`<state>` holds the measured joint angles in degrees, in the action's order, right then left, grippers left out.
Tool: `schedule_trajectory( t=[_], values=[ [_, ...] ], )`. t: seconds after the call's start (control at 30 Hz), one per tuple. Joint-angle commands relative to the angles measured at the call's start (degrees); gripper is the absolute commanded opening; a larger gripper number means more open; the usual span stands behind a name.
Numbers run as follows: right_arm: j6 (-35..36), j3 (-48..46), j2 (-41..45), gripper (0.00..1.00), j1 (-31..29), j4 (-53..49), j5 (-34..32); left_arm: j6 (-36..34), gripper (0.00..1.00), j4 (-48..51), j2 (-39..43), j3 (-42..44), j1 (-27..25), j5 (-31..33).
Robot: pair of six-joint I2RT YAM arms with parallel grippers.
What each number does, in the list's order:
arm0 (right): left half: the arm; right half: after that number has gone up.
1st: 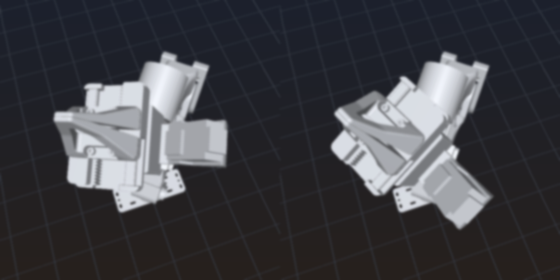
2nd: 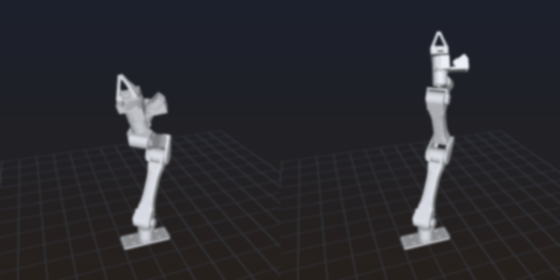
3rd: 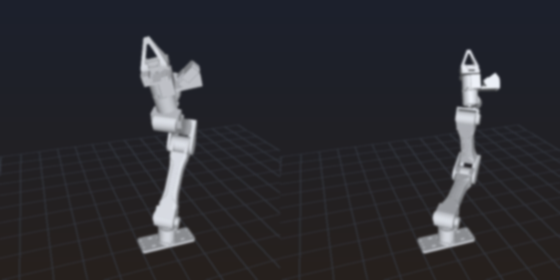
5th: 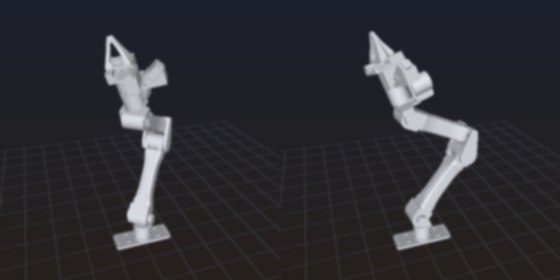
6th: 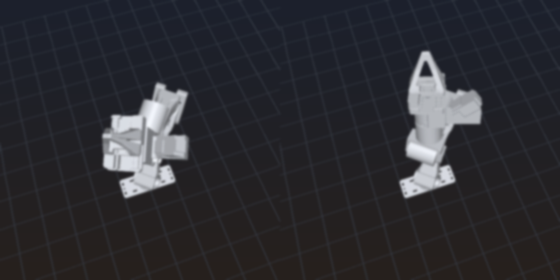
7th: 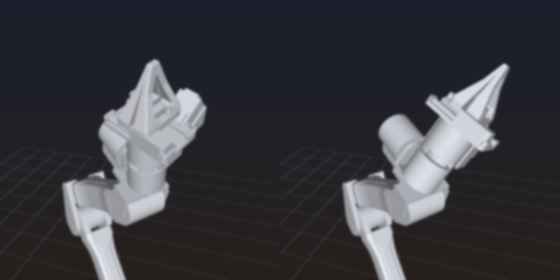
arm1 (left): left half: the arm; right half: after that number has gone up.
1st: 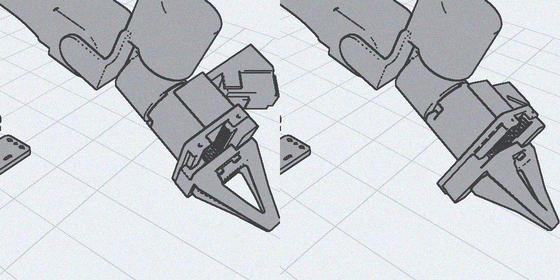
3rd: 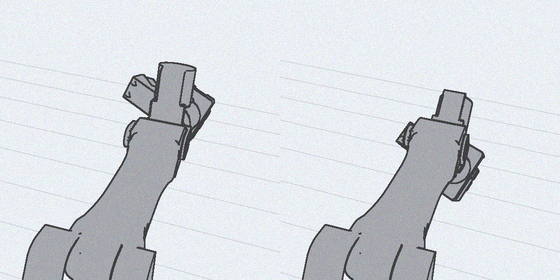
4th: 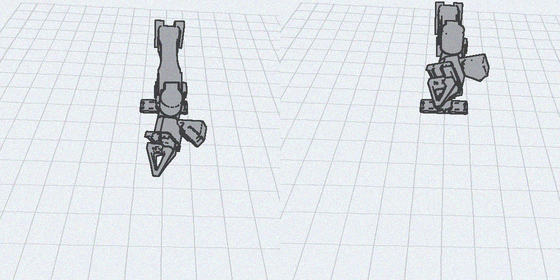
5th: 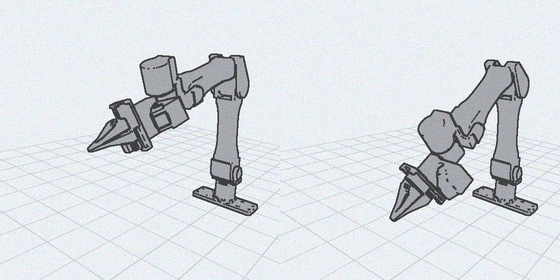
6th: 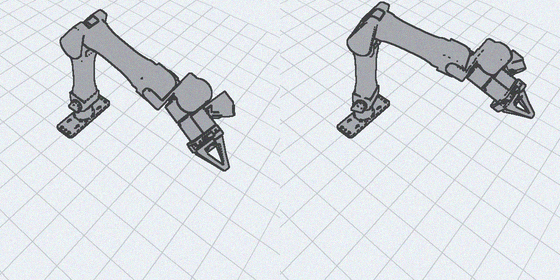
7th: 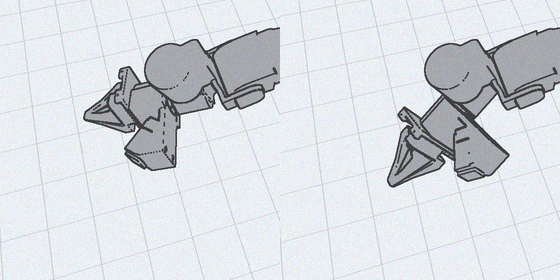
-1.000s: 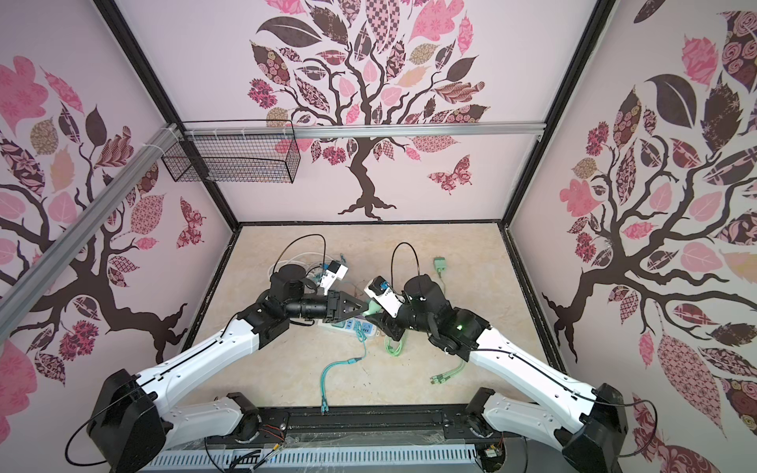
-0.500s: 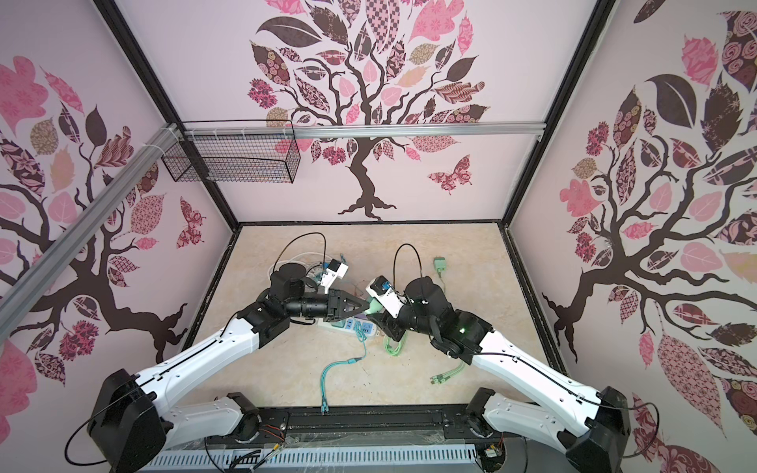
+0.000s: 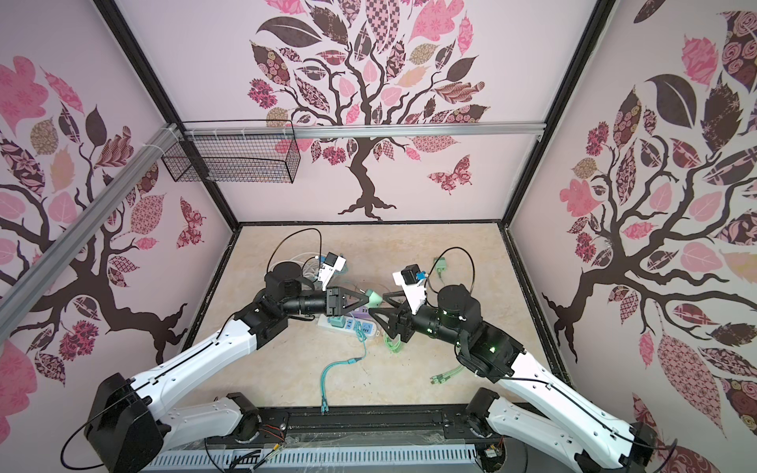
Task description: Insert the plug
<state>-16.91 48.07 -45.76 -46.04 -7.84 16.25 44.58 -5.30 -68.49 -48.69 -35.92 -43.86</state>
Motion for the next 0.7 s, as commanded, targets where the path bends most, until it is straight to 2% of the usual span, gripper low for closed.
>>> schedule_trajectory(
  t=[0.0,0.13,0.3,0.4,0.67],
  values=[
    [-5.6,-0.4,0.7,0.62,1.0,3.5,4.5,-2.3,0.0,-6.5,2.2,1.9,0.0,-1.2],
    [-10.5,-2.7,1.6,0.6,2.6,8.3,9.5,-3.9,0.0,-9.2,5.7,4.1,0.0,-0.4],
    [-21.1,-9.0,2.3,0.59,2.8,22.9,14.6,-2.3,0.0,-18.7,10.5,9.9,0.1,7.1],
    [-24.6,-12.3,1.7,0.6,2.7,29.4,14.8,0.2,0.0,-26.7,11.7,13.3,0.1,10.2],
    [-32.3,-15.1,-2.9,0.59,2.6,42.7,16.2,1.2,0.0,-37.5,11.2,16.8,-0.1,11.7]
  ],
)
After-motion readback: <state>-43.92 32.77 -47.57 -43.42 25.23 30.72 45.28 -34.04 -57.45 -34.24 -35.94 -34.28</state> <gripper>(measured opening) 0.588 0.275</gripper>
